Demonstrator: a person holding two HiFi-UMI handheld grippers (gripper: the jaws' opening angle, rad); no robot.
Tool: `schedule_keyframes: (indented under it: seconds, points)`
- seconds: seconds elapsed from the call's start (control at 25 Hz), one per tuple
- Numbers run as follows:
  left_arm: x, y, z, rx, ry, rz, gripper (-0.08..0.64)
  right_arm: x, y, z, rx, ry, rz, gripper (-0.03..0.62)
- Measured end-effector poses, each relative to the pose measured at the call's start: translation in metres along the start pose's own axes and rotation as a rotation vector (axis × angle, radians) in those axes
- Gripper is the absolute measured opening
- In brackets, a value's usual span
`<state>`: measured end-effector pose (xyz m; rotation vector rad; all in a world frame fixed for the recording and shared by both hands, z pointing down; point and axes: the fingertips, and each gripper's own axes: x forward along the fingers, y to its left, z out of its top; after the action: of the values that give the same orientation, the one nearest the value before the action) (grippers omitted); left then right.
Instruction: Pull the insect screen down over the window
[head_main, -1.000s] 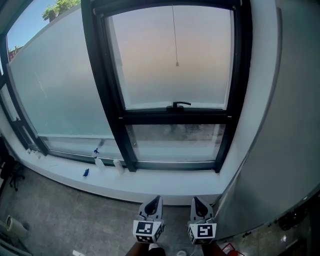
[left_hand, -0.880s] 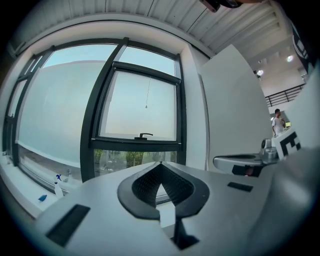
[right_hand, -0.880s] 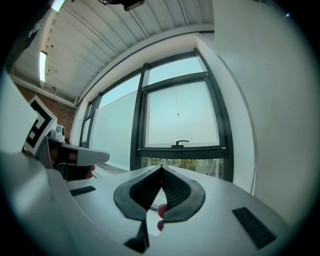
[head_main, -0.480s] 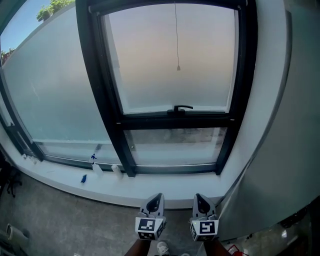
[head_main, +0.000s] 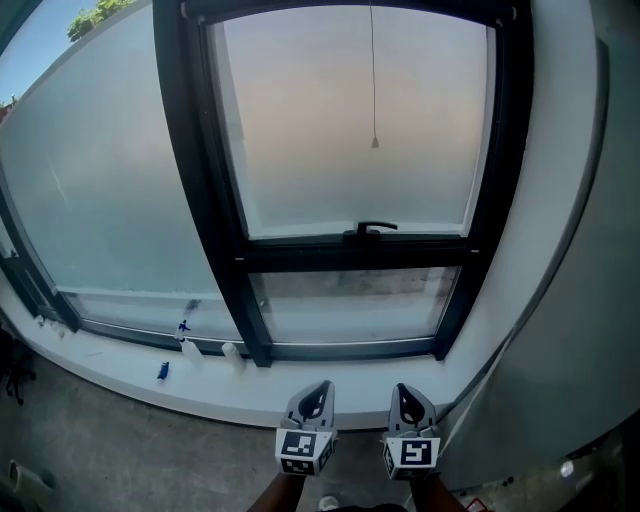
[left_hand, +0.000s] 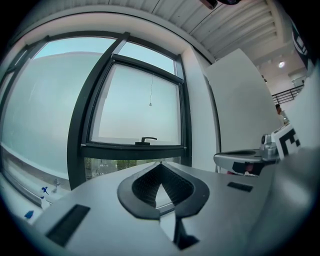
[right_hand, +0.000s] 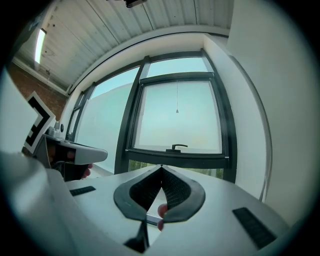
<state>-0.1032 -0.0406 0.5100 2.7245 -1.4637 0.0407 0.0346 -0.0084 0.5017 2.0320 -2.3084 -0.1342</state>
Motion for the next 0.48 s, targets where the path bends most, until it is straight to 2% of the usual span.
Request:
schedule_keyframes:
  seconds: [0.16, 0.48]
  points:
    - [0.016, 0.01, -0.001, 0.001, 0.009, -0.006, -0.003, 0.015, -0.002, 0.001, 0.005, 0.001, -0.017, 0.002]
    - [0.071, 0.019, -0.009, 0.034, 0.034, 0.008, -0.003, 0.069, -0.023, -0.006, 0.019, -0.016, 0.028, 0.002]
